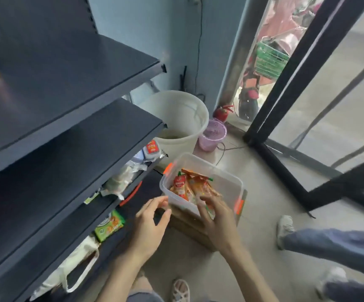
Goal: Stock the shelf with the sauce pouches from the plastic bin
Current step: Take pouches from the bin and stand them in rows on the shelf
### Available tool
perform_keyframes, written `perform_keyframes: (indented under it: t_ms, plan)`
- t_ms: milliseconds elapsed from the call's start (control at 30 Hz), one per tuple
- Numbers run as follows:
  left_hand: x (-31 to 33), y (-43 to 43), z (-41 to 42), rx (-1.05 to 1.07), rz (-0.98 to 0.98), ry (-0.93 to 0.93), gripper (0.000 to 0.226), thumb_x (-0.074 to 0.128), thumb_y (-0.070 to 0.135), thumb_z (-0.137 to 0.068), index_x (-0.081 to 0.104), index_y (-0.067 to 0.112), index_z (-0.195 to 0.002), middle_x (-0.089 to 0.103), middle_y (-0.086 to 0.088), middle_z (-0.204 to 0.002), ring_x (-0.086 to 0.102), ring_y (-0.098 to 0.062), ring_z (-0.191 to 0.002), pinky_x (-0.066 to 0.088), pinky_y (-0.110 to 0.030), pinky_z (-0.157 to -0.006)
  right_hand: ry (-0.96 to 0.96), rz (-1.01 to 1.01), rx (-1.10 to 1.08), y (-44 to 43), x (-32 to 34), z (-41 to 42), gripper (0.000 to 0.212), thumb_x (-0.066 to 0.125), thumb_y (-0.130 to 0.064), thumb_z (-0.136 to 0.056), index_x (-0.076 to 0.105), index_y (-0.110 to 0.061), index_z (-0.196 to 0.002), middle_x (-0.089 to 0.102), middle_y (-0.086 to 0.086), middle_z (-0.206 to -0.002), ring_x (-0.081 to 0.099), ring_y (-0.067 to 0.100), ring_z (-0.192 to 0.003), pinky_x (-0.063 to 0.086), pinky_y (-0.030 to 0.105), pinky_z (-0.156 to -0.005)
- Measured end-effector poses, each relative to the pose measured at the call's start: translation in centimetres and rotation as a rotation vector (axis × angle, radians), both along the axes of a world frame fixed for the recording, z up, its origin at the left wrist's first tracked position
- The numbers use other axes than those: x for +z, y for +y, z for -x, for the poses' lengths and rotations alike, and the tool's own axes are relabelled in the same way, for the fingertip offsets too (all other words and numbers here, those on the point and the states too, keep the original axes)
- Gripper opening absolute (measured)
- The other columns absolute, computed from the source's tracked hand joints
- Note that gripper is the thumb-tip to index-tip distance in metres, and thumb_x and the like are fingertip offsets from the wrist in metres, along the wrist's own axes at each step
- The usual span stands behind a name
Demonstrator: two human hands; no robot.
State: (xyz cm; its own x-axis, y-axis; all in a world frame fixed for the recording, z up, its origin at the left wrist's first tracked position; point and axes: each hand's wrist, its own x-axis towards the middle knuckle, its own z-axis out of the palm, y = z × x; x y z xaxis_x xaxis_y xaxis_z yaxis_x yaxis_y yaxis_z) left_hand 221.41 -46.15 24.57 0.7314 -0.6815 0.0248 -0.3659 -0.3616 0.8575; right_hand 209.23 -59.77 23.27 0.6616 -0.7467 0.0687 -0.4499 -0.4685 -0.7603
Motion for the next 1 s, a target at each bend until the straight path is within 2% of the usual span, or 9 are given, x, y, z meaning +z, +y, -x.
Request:
perform_keyframes:
  t_ms: [133,433,567,667,733,800,900,1000]
  plan:
    - [-1.8,-4.4,0.2,-0.083,-0.089,0.064,0.026,0.063,0.011,-0.087,0.062,0.021,-0.111,0.065,0.007,-0.099,0.06,-0.008,-0.097,0.047,-0.027,-0.087,0.03,-0.101,-0.092,-3.4,-2.1,1.5,0.017,0.061,-0.018,-0.091,0.066,-0.014,-0.106,0.068,0.0,-0.107,0.061,0.019,-0.103,0.047,0.034,-0.088]
    - [-7.8,-14.6,-4.4,-0.191,-0.265,0.205,0.025,0.061,0.017,-0.089,0.06,0.028,-0.112,0.064,0.011,-0.1,0.058,-0.002,-0.096,0.045,-0.022,-0.084,0.088,-0.284,-0.274,-11.5,-7.8,-1.5,0.018,0.059,-0.02,-0.092,0.067,-0.012,-0.105,0.069,0.002,-0.105,0.061,0.018,-0.1,0.049,0.037,-0.087]
    - [-11.4,-18.9,-7.5,-0.199,-0.359,0.285,0.024,0.059,0.016,-0.09,0.059,0.025,-0.112,0.065,0.007,-0.101,0.059,-0.006,-0.096,0.048,-0.026,-0.086,0.13,-0.416,-0.366,-15.1,-11.0,-4.2,0.02,0.059,-0.021,-0.092,0.067,-0.009,-0.107,0.069,0.003,-0.106,0.062,0.019,-0.1,0.05,0.039,-0.089]
    - [-15.1,-21.9,-9.5,-0.205,-0.421,0.326,0.025,0.058,0.016,-0.091,0.057,0.022,-0.115,0.063,0.008,-0.102,0.058,-0.005,-0.096,0.045,-0.02,-0.082,0.182,-0.485,-0.405,-17.4,-14.1,-6.2,0.021,0.058,-0.021,-0.092,0.066,-0.009,-0.108,0.069,0.005,-0.106,0.062,0.02,-0.1,0.049,0.04,-0.089]
    - [-17.9,-23.6,-10.6,-0.191,-0.457,0.368,0.026,0.058,0.015,-0.091,0.056,0.021,-0.116,0.062,0.008,-0.101,0.057,-0.002,-0.092,0.042,-0.008,-0.075,0.206,-0.525,-0.433,-18.8,-16.5,-7.4,0.02,0.058,-0.02,-0.092,0.066,-0.011,-0.108,0.069,0.003,-0.105,0.062,0.018,-0.099,0.05,0.037,-0.088]
    - [-20.9,-25.1,-11.5,-0.164,-0.496,0.407,0.024,0.058,0.013,-0.091,0.054,0.022,-0.113,0.06,0.009,-0.099,0.056,0.001,-0.089,0.043,-0.006,-0.068,0.223,-0.562,-0.449,-20.0,-19.0,-8.6,0.017,0.058,-0.02,-0.092,0.066,-0.013,-0.105,0.069,-0.002,-0.101,0.062,0.015,-0.095,0.05,0.032,-0.083]
    - [-25.6,-26.8,-12.5,-0.095,-0.565,0.482,0.024,0.058,0.013,-0.091,0.053,0.02,-0.113,0.06,0.005,-0.102,0.056,-0.002,-0.087,0.046,-0.015,-0.075,0.254,-0.613,-0.466,-21.5,-22.9,-10.2,0.013,0.058,-0.02,-0.092,0.067,-0.016,-0.1,0.067,-0.006,-0.092,0.062,0.013,-0.089,0.046,0.026,-0.077]
    - [-30.9,-28.0,-13.2,0.004,-0.64,0.563,0.031,0.06,0.017,-0.09,0.05,0.016,-0.119,0.059,-0.003,-0.114,0.057,-0.012,-0.096,0.047,-0.025,-0.082,0.288,-0.67,-0.483,-22.4,-27.8,-11.2,0.016,0.057,-0.022,-0.091,0.067,-0.014,-0.101,0.069,-0.001,-0.095,0.062,0.014,-0.09,0.046,0.027,-0.077]
